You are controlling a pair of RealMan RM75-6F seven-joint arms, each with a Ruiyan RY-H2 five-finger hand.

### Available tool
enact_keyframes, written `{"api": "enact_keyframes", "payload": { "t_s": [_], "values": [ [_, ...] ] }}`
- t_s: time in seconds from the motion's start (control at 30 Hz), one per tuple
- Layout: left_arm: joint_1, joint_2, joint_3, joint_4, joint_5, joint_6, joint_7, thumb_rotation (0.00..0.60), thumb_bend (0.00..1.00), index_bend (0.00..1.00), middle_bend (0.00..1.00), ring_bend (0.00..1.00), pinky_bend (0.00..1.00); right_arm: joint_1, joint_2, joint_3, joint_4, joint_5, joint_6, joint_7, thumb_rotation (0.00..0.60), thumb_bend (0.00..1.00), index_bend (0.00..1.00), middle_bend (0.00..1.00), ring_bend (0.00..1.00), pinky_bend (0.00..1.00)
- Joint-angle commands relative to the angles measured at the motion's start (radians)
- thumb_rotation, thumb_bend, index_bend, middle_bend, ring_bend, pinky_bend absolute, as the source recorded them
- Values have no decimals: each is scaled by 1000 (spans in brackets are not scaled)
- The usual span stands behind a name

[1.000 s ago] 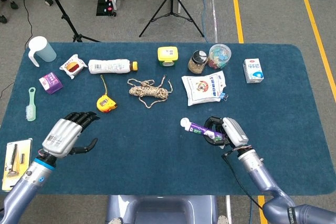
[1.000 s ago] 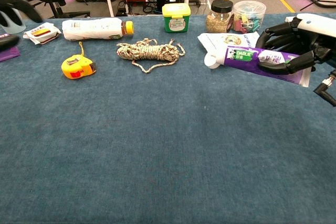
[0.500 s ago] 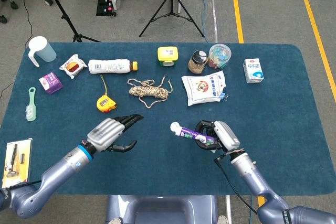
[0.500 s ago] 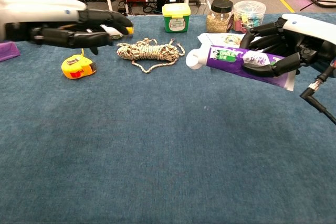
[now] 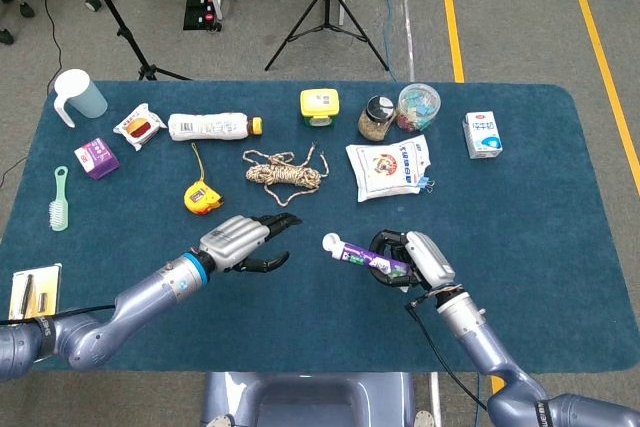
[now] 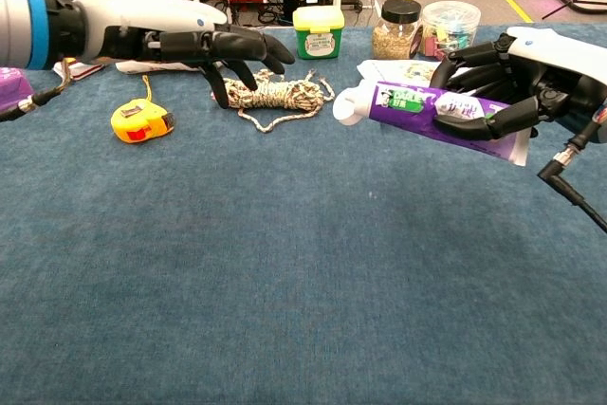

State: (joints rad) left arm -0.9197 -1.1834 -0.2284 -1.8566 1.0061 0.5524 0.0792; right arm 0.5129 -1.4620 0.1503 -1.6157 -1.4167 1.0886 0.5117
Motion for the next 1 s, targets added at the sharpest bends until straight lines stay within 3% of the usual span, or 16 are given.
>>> {"api": "enact_keyframes", "payload": {
  "t_s": [0.03, 0.33, 1.0],
  "values": [
    [-36, -2, 2, 16, -37, -28, -12, 35, 390, 13, 63, 121, 237, -3, 6, 0, -7, -3, 3, 10, 600, 450, 705, 783, 802, 915],
    [-118, -19, -4, 65, -78, -99, -66, 30, 391, 0, 63, 107, 237, -5, 9, -1, -23, -1, 5, 9, 600, 450, 706, 783, 802, 915],
    [-259, -73, 55, 153, -172, -155, -114, 30, 391, 52, 97, 101, 237, -8, -7, 3, -41, 7, 13, -5, 600, 450, 710, 783, 802, 915]
  ]
}}
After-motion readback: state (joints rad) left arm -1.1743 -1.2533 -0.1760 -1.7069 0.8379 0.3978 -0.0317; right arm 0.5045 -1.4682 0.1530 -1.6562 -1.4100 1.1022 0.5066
